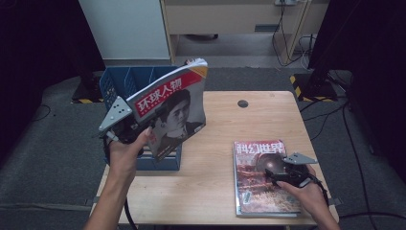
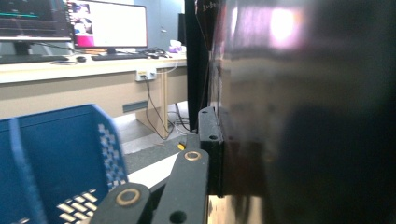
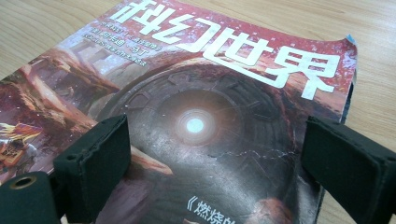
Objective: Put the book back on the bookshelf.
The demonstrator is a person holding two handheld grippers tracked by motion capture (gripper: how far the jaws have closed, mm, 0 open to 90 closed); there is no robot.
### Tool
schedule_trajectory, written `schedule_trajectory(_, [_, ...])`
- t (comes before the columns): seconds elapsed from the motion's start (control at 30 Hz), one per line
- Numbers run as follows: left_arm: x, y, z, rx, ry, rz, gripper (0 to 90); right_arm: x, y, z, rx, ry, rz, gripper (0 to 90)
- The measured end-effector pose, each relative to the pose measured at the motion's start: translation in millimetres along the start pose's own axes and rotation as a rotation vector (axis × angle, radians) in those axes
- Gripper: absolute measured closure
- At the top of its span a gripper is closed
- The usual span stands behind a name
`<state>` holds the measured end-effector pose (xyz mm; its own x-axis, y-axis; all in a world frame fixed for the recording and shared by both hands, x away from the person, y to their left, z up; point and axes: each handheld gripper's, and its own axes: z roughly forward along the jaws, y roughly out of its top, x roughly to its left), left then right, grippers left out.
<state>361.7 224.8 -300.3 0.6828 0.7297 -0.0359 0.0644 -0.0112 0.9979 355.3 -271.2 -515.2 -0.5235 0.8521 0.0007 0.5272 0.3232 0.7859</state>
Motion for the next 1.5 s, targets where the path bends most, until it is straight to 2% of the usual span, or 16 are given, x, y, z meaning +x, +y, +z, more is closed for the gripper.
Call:
schedule_trajectory(0.2, [17.9, 2.8, -17.2, -0.011, 0.041, 0.003, 86.5, 0.6, -0.2, 0.1, -0.001, -0.003, 0.003, 8.5])
schedule_trajectory(0.5, [45.5, -3.7, -41.1, -0.006, 0.101, -0.015, 86.5, 0.5, -0.3, 0.2, -0.001, -0.003, 0.004, 8.3])
schedule_trajectory(0.63, [51.0, -4.6, -49.4, -0.001, 0.122, -0.010, 86.5, 0.6, -0.5, 0.3, -0.004, -0.003, 0.004, 8.3])
schedule_trajectory(0.83, [64.8, -8.5, -67.5, 0.001, 0.187, -0.020, 86.6, 0.4, -0.8, 0.2, -0.006, -0.002, 0.002, 8.3])
schedule_trajectory(1.23, [79.9, -13.8, -96.3, -0.009, 0.240, -0.043, 86.6, 1.1, -1.1, 0.4, -0.010, -0.005, 0.008, 8.1])
schedule_trajectory(1.43, [89.2, -9.7, -108.4, -0.020, 0.275, -0.059, 86.6, 0.8, -1.5, 0.6, -0.014, -0.004, 0.004, 8.1])
schedule_trajectory(1.5, [90.7, -6.6, -112.5, -0.024, 0.285, -0.052, 86.6, 0.8, -1.6, 0.6, -0.014, -0.005, 0.004, 8.1])
